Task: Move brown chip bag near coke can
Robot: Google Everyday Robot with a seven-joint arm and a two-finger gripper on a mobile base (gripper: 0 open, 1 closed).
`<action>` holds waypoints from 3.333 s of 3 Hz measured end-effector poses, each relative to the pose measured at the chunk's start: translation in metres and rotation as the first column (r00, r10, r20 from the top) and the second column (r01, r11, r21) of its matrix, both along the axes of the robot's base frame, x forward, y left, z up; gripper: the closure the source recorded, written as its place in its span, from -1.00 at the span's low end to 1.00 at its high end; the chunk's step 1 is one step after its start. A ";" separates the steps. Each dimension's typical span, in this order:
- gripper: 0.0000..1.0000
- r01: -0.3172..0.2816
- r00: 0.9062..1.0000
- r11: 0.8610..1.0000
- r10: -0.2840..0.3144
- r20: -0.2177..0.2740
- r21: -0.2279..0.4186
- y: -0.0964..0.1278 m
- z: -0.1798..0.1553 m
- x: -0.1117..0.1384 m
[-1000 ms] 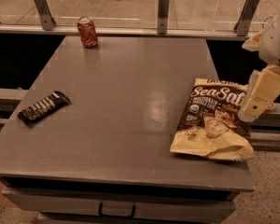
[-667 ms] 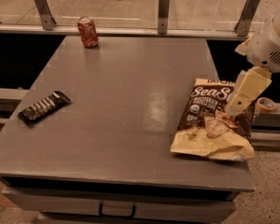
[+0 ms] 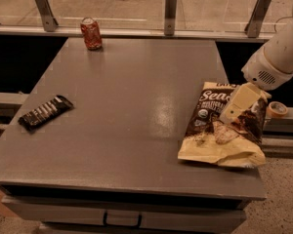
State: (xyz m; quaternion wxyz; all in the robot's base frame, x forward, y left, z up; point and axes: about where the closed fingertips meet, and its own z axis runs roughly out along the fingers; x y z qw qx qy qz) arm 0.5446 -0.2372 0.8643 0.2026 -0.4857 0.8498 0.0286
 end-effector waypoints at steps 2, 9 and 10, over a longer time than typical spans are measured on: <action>-0.19 0.070 0.996 0.996 -0.067 -0.051 0.054 0.000 -0.030 0.007; 1.00 -0.015 0.953 0.990 -0.028 0.302 0.138 -0.004 0.170 0.010; 1.00 -0.045 0.957 0.983 -0.009 0.290 0.177 0.015 0.162 0.016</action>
Offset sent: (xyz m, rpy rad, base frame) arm 0.0073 -0.0009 -0.0401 0.0917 0.0695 -0.1003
